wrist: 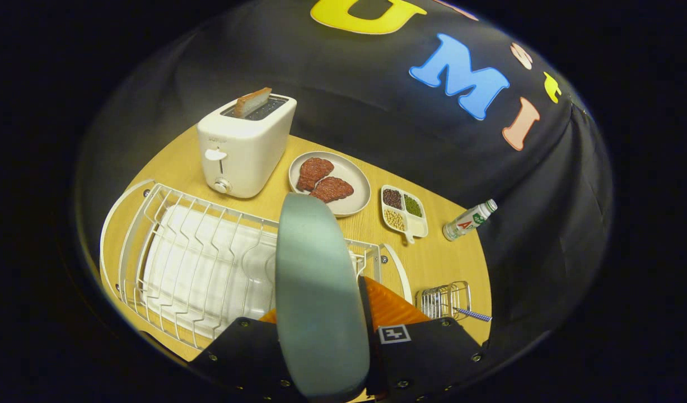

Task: Take the plate from the dish rack, then take the spoon from the basket and place it into the plate.

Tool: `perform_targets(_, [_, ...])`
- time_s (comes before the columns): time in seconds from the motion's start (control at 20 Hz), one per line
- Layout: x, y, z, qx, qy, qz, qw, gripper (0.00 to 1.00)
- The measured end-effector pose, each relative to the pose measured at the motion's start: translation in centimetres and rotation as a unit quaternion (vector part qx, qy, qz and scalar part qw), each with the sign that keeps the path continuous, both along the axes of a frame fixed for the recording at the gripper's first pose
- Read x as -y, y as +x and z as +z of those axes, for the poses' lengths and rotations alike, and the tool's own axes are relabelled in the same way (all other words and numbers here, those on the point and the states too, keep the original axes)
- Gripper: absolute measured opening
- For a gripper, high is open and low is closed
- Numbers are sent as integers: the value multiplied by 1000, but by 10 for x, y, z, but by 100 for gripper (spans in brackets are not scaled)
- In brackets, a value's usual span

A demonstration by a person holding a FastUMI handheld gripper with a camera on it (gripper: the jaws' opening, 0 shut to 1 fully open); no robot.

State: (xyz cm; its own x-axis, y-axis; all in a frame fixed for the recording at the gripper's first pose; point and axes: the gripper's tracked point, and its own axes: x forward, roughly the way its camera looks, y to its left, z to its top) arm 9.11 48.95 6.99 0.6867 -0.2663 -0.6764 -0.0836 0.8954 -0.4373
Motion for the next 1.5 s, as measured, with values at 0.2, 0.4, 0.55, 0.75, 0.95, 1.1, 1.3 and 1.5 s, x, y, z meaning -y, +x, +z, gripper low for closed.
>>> perform_targets(0.2, [-5, -15, 9, 10, -28, 15, 999, 41])
perform_targets(0.4, [2, -43, 28, 26, -32, 5, 999, 41])
perform_targets(0.55, [14, -78, 45, 42, -33, -7, 999, 41])
perform_targets(0.75, [32, -133, 58, 47, -34, -14, 998, 41])
perform_targets(0.95, [48, -175, 47, 35, -36, -9, 999, 41])
perform_targets(1.1, [52, -201, 19, 7, -12, -1, 1000, 41])
perform_targets(1.3, [61, -228, -33, -52, 24, 3, 998, 42])
perform_targets(1.5, [66, -242, -73, -105, 78, -2, 991, 42])
